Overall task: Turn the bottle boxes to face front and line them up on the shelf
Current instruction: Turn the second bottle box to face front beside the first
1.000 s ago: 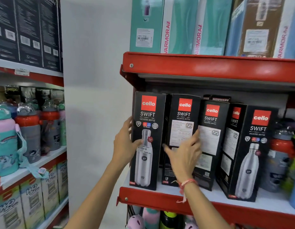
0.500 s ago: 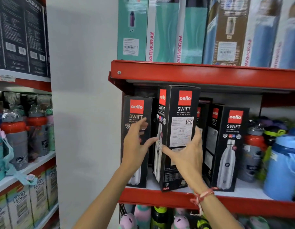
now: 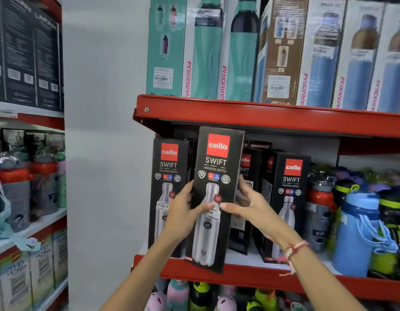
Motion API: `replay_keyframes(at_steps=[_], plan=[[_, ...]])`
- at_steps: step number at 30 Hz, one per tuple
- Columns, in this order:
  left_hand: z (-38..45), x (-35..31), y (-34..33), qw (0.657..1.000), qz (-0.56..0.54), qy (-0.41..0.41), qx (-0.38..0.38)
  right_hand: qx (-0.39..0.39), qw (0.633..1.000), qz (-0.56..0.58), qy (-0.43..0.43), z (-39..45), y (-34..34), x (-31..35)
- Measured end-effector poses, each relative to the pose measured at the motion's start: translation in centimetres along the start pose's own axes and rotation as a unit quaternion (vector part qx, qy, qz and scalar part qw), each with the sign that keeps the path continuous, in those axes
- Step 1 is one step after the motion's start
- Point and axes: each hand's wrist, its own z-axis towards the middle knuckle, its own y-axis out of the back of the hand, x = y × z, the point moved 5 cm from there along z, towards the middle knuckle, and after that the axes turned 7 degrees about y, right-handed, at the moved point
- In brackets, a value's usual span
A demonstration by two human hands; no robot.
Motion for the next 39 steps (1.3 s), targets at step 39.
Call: replay_keyframes(at_steps=[39], plan=[[1.9,3.7,-3.1,0.959,0.232,0.048,-0.154,-0.319,0.917,-0.232,0.068,2.2,2.2,-5.0]])
